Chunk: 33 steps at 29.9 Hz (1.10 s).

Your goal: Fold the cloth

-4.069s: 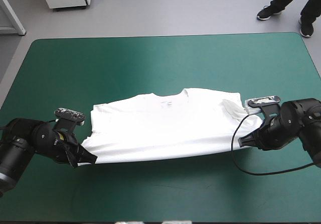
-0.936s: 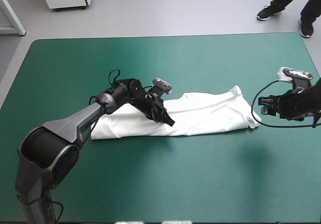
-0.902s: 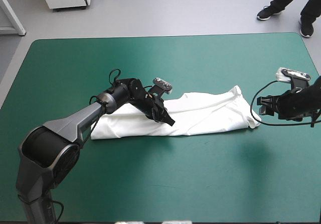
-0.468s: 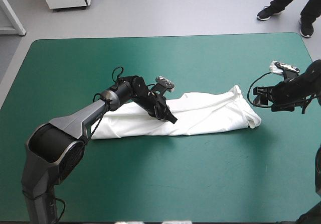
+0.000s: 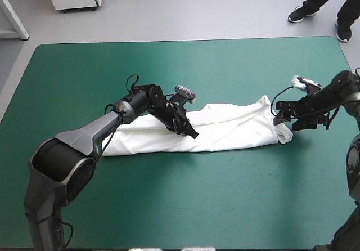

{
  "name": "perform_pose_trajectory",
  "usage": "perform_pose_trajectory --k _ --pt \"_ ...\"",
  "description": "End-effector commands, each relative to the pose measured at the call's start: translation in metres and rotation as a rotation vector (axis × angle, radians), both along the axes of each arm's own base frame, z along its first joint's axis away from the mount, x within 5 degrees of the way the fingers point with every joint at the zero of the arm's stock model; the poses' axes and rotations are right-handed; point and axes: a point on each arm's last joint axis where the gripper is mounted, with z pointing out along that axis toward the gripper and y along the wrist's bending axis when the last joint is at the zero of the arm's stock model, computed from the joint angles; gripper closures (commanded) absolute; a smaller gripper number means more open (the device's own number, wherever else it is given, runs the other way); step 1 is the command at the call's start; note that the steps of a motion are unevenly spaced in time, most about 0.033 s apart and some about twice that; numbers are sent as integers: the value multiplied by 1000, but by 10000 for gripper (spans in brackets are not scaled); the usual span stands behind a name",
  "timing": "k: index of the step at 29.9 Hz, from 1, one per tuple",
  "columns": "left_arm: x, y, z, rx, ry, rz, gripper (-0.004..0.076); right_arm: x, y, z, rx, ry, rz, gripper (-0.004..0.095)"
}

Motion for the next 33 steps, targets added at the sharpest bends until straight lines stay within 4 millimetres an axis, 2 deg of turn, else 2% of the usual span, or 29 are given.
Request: perform_pose_trajectory --k 1,7,10,13,18,20,23,26,33 --pt "-5 -1 19 -17 -19 -9 733 1 12 18 20 -41 41 273" --pt "-7 0 18 -5 1 -22 733 4 30 8 26 -9 92 275" --pt "-8 0 18 -1 7 -26 733 5 38 3 32 12 107 330" --pt "-8 1 17 4 7 -28 733 5 45 1 32 25 131 475" --pt "-7 1 17 9 4 -31 733 7 49 -7 43 51 141 820" --pt "-7 1 17 12 3 -30 733 7 49 -8 45 57 141 925" --pt "-8 2 17 20 8 -24 733 7 49 -6 46 56 144 921" --pt "-8 3 16 31 19 -27 733 9 50 6 63 48 161 921" --pt "-9 3 16 35 41 -5 733 12 55 67 111 -127 156 921"
